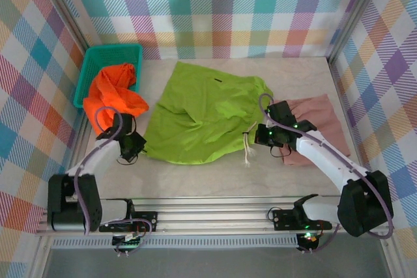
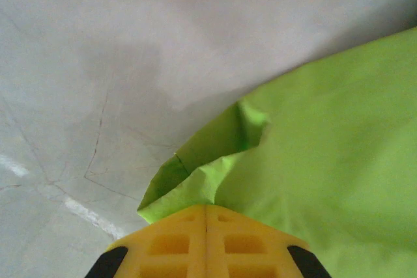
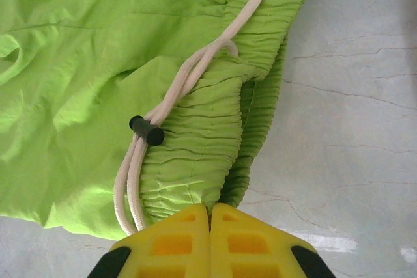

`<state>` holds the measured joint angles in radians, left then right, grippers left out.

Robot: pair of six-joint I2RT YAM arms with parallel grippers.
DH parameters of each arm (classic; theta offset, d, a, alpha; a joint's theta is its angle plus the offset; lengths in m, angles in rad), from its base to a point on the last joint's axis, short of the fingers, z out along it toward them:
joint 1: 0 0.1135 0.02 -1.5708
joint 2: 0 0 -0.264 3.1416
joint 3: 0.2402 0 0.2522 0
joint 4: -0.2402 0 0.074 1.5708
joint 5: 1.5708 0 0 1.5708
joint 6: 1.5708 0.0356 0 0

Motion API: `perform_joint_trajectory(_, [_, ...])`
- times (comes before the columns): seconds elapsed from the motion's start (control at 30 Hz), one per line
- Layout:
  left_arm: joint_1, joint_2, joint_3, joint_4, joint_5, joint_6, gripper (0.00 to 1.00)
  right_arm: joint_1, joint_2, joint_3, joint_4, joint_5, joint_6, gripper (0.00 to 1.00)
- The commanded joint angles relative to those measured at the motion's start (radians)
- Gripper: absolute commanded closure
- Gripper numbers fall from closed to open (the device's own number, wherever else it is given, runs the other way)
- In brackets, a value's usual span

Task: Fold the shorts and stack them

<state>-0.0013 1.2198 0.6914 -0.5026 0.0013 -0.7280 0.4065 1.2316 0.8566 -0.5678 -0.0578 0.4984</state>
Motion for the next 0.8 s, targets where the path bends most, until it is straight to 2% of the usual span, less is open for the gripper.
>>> perform_joint_trajectory(0.0, [0.007, -0.15, 0.105, -0.147, -0.072, 0.037, 1.0, -0.002, -0.061, 0.033, -0.062, 0.03, -0.037, 1.0])
perform_joint_trajectory(0.13, [0.007, -0.278, 0.217, -0.259, -0.099, 0.057, 1.0, -0.005, -0.119, 0.055, -0.102, 0.031, -0.047, 1.0])
perform_joint_trajectory(0.33, [0.007, -0.359, 0.397, -0.391, -0.127, 0.092, 1.0, -0.006, -0.209, 0.121, -0.183, 0.036, -0.06, 1.0])
perform_joint_trajectory(0.63, [0.007, -0.357, 0.706, -0.465, -0.09, 0.133, 1.0, -0.005, -0.295, 0.245, -0.268, 0.01, -0.067, 1.0])
perform_joint_trajectory(0.77, [0.007, -0.32, 0.788, -0.451, -0.056, 0.137, 1.0, -0.006, -0.307, 0.276, -0.262, 0.0, -0.05, 1.0])
